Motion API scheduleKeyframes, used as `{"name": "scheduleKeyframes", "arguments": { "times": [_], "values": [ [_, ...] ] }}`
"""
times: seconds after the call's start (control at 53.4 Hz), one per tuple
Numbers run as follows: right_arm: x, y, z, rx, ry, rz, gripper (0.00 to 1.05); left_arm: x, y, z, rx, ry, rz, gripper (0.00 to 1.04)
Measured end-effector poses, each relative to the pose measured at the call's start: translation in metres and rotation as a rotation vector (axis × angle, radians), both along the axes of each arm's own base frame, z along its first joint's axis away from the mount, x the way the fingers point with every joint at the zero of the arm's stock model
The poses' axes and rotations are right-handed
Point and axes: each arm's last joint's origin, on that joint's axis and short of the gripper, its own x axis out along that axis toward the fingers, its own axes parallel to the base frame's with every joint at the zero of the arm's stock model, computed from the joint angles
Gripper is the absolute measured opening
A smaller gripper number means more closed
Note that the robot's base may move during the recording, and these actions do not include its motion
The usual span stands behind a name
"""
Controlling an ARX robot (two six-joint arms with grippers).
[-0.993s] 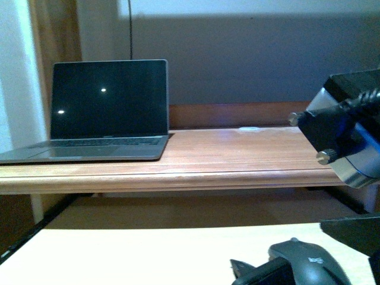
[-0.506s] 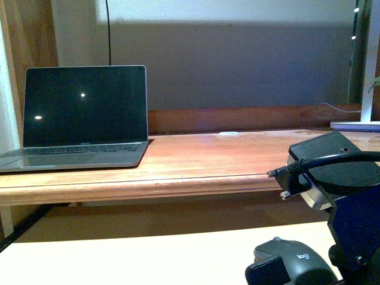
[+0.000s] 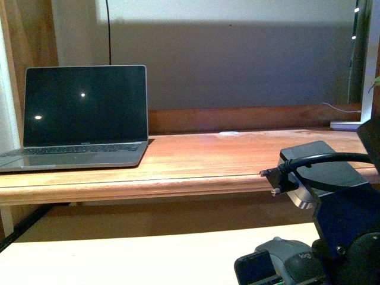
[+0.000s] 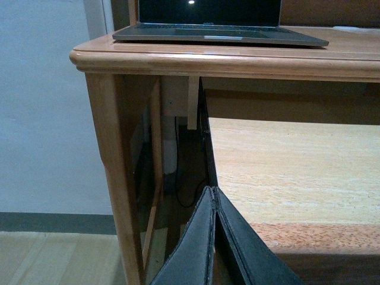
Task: Place mouse
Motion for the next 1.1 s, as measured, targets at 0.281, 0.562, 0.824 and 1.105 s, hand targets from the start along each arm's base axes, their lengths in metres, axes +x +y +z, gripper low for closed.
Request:
{"name": "scheduleKeyframes", "arguments": {
  "times": [0.281, 0.562, 0.824, 1.105],
  "values": [
    [0.014, 0.001, -0.006, -0.010, 0.038, 0.024, 0.97, 0.000, 0.000, 0.000, 0.000, 0.000, 0.000, 0.03],
    [0.010, -0.018, 0.009, 0.024, 0.037, -0.028, 0.56, 0.000, 0.000, 0.000, 0.000, 0.000, 0.000, 0.19],
    [0.003, -0.025, 0.075, 0.147, -0.075, -0.050, 0.55, 0.000, 0.000, 0.000, 0.000, 0.000, 0.000, 0.53],
    [0.048, 0.036, 0.144, 0.253, -0.196, -0.050, 0.55, 0.000, 0.000, 0.000, 0.002, 0.000, 0.000, 0.98]
  ]
}}
